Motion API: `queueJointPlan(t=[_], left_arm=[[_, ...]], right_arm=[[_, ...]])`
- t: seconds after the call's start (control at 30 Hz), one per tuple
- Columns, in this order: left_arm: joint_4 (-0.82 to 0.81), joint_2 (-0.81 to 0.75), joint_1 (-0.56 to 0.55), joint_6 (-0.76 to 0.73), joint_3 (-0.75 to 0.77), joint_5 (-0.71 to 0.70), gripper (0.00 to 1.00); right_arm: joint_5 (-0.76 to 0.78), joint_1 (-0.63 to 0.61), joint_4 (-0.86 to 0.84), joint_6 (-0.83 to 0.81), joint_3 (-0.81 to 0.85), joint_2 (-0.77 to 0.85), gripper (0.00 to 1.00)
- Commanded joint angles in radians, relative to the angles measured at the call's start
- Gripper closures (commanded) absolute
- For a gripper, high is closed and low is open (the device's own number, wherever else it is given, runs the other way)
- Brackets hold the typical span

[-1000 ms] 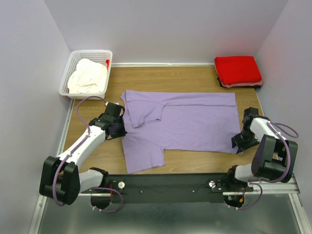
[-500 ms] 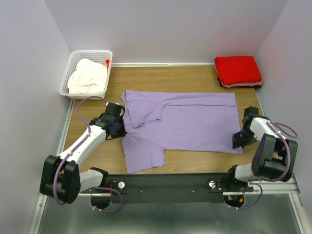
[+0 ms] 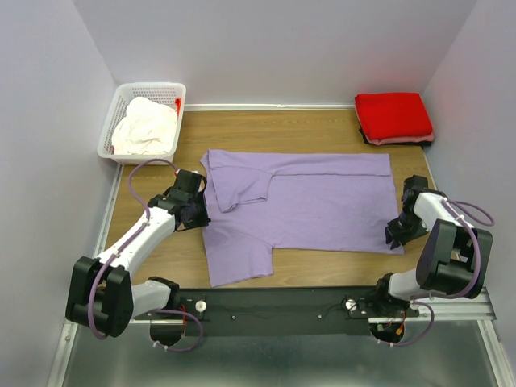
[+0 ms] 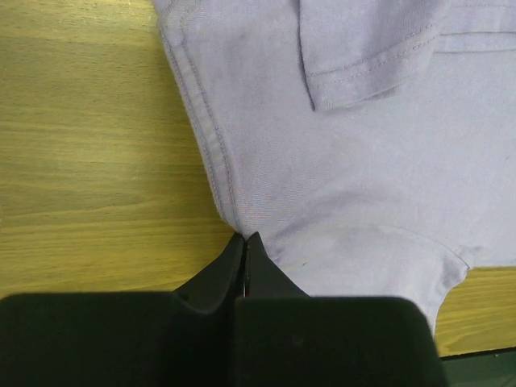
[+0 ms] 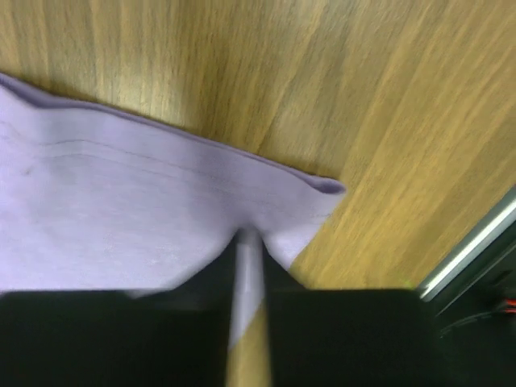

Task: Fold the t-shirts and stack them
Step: Fold the tshirt

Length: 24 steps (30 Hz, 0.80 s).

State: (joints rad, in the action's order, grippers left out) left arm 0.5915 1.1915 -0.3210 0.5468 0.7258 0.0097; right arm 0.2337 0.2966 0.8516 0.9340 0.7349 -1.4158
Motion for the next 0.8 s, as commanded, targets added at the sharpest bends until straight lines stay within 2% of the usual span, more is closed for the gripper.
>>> queueJointPlan(t=[0.0, 0.1, 0.17, 0.47, 0.77], left_arm=[[-0.013, -0.004, -0.004, -0.019, 0.027, 0.015, 1.00], [-0.015, -0.003, -0.003, -0.021, 0.034, 0.015, 1.00], [-0.015, -0.001, -0.004, -0.022, 0.037, 0.015, 1.00], [-0.032, 0.010, -0.003, -0.031, 0.043, 0.024, 1.00], [-0.024, 0.019, -0.003, -0.034, 0.046, 0.022, 1.00]], right_arm=[[0.073, 0.009, 0.027, -0.014, 0.044, -0.034, 0.59], [0.087, 0.009, 0.069, 0.006, 0.035, -0.026, 0.39], [0.092, 0.009, 0.084, 0.023, 0.018, -0.006, 0.36], [0.127, 0.009, 0.087, 0.091, 0.000, -0.006, 0.37], [0.065, 0.009, -0.046, 0.131, -0.065, -0.043, 0.47]])
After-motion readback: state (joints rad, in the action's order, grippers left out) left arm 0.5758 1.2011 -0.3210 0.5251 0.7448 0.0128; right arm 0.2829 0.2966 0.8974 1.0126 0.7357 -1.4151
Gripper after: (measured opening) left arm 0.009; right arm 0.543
